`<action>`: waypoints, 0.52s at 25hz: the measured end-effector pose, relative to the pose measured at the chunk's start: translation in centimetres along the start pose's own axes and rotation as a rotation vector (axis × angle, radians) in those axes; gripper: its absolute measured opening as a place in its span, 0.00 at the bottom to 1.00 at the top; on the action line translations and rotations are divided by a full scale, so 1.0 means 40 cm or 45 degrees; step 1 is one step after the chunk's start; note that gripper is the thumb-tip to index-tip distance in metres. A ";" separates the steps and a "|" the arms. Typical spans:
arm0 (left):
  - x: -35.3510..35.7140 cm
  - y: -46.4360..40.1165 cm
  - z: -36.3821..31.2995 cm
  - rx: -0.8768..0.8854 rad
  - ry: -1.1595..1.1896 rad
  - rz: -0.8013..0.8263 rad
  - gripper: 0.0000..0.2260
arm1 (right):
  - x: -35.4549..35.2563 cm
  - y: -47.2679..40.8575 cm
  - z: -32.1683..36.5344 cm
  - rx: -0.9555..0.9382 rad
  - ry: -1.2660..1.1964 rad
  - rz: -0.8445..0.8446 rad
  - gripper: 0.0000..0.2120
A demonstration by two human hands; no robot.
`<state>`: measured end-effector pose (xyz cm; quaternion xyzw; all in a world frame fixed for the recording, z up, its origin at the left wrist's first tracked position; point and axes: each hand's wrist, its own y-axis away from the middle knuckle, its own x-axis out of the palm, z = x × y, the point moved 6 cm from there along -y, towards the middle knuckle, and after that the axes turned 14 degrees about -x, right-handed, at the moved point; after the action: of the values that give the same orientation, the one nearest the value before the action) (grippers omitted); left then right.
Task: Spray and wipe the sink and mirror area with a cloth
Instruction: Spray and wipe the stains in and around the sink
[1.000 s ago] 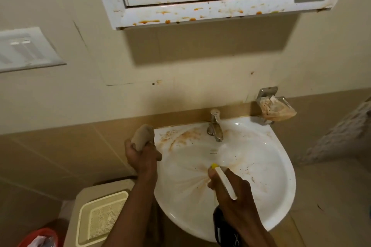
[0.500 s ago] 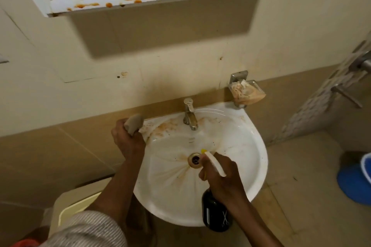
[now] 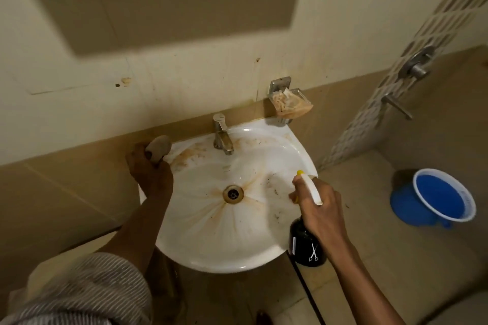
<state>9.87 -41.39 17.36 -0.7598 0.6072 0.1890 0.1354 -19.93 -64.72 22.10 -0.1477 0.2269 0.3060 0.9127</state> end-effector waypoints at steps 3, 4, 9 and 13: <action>-0.016 -0.003 0.010 -0.025 0.002 0.020 0.18 | -0.030 0.025 -0.014 0.036 0.018 -0.061 0.14; -0.021 -0.004 0.014 -0.020 0.018 0.027 0.18 | -0.038 0.037 -0.023 0.066 0.019 -0.080 0.14; -0.047 0.006 0.025 -0.076 -0.002 0.010 0.19 | -0.057 0.120 -0.063 0.119 0.102 -0.065 0.18; -0.062 0.014 0.034 -0.078 -0.006 -0.007 0.21 | -0.039 0.184 -0.080 0.073 0.121 0.026 0.21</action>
<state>8.67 -38.75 17.30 -0.7649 0.5985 0.2091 0.1141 -26.68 -61.14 19.20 -0.1335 0.2801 0.3012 0.9017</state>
